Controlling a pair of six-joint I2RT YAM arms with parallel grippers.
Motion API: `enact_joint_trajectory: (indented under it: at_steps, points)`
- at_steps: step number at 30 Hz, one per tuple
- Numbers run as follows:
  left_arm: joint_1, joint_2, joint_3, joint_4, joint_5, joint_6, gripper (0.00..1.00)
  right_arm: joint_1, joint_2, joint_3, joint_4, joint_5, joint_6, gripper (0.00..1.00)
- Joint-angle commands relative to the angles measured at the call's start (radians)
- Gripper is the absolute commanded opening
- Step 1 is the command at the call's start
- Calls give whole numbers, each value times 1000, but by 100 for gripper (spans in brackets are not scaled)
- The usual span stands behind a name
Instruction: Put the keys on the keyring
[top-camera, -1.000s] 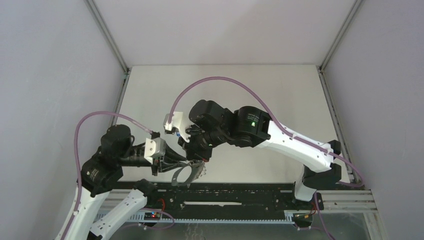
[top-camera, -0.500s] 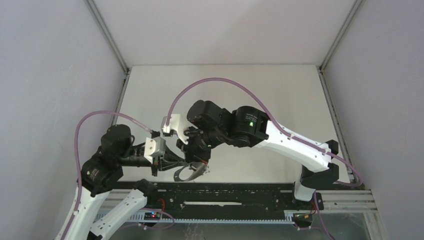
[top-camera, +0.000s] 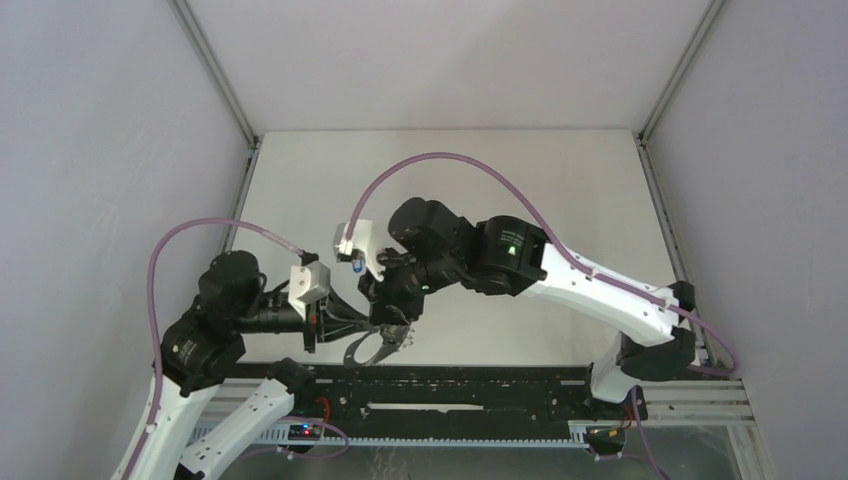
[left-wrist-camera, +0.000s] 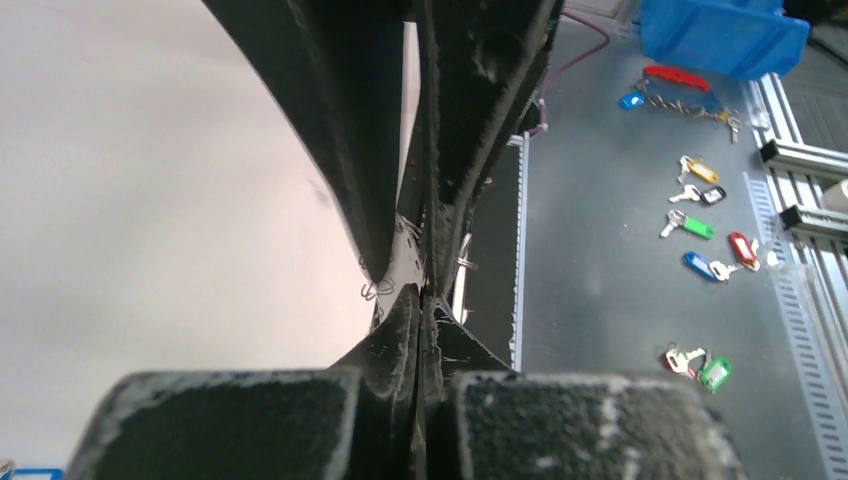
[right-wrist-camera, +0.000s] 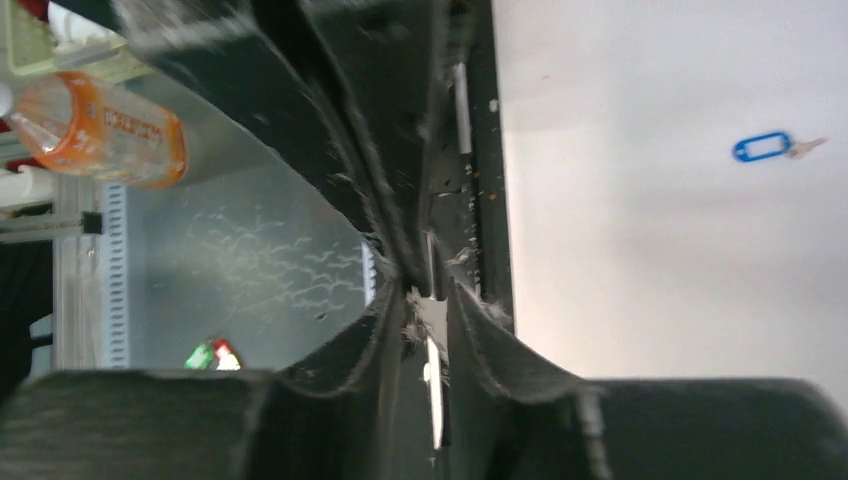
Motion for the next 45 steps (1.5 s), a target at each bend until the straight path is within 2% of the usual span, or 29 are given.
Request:
enact_joint_trajectory:
  at_steps: [1,9,14,21,25,27,31,36,45]
  points:
    - [-5,-46,-30,232,-124,-159,0,-44,-169,-179,314,-12,121,37]
    - [-5,-118,-118,440,-263,-339,0,-151,-442,-549,672,-5,336,50]
    - [-5,-122,-134,496,-352,-430,0,-148,-510,-687,785,14,412,54]
    - [-5,-114,-127,536,-429,-545,0,-125,-466,-704,836,21,433,55]
    - [-5,-117,-147,577,-342,-535,0,-149,-453,-703,850,8,438,57]
    - [-5,-116,-162,605,-268,-510,0,-176,-457,-703,865,-30,446,57]
    - [-5,-117,-162,616,-213,-465,0,-225,-491,-703,879,-114,418,53]
    - [-5,-114,-160,622,-198,-458,0,-260,-485,-702,904,-289,400,53]
    - [-5,-111,-161,664,-211,-495,0,-256,-453,-702,959,-382,412,47]
